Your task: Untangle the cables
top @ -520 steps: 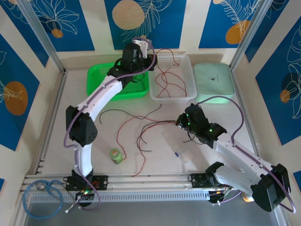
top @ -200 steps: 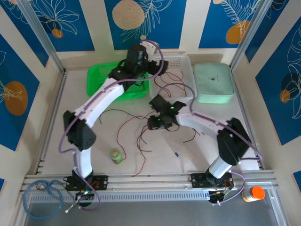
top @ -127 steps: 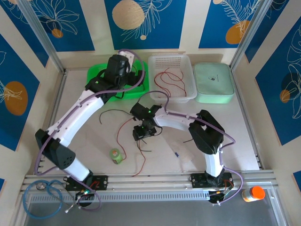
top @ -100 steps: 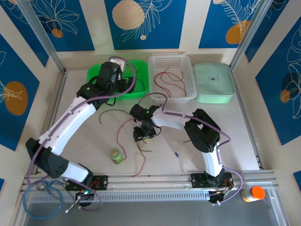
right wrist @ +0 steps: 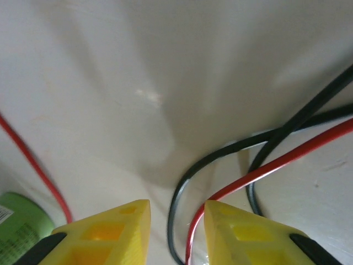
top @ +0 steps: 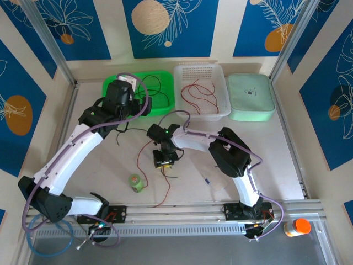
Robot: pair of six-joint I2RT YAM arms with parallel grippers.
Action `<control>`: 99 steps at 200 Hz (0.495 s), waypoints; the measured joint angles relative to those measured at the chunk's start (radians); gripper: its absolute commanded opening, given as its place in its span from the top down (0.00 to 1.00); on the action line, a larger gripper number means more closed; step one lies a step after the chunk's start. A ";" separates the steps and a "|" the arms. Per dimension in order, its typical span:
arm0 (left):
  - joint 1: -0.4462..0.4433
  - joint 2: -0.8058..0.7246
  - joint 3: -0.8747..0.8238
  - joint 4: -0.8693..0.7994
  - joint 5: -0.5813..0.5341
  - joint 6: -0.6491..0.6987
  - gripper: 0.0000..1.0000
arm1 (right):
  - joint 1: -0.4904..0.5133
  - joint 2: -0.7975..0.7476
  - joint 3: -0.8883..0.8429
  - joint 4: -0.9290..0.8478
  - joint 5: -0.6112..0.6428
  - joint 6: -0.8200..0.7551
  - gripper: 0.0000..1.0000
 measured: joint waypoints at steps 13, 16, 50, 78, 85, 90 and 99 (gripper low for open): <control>0.002 0.004 -0.001 0.000 0.009 0.000 0.00 | -0.003 0.002 0.001 -0.004 0.000 0.008 0.67; 0.002 0.005 -0.001 0.000 0.010 0.000 0.00 | -0.004 0.002 0.001 -0.005 0.000 0.010 0.67; 0.005 0.005 -0.001 0.001 0.024 0.000 0.00 | -0.006 0.002 0.003 -0.018 0.007 0.021 0.67; 0.009 0.005 -0.002 0.001 0.035 0.000 0.00 | -0.023 0.002 0.003 -0.016 0.007 0.021 0.68; 0.010 0.006 -0.002 0.002 0.035 0.000 0.00 | -0.034 0.005 0.006 -0.013 0.008 0.020 0.68; 0.010 0.007 -0.002 0.001 0.036 0.000 0.00 | -0.044 0.008 0.010 -0.009 0.007 0.018 0.68; 0.011 0.008 -0.002 0.001 0.037 0.000 0.00 | -0.062 0.015 0.020 -0.003 0.007 0.013 0.69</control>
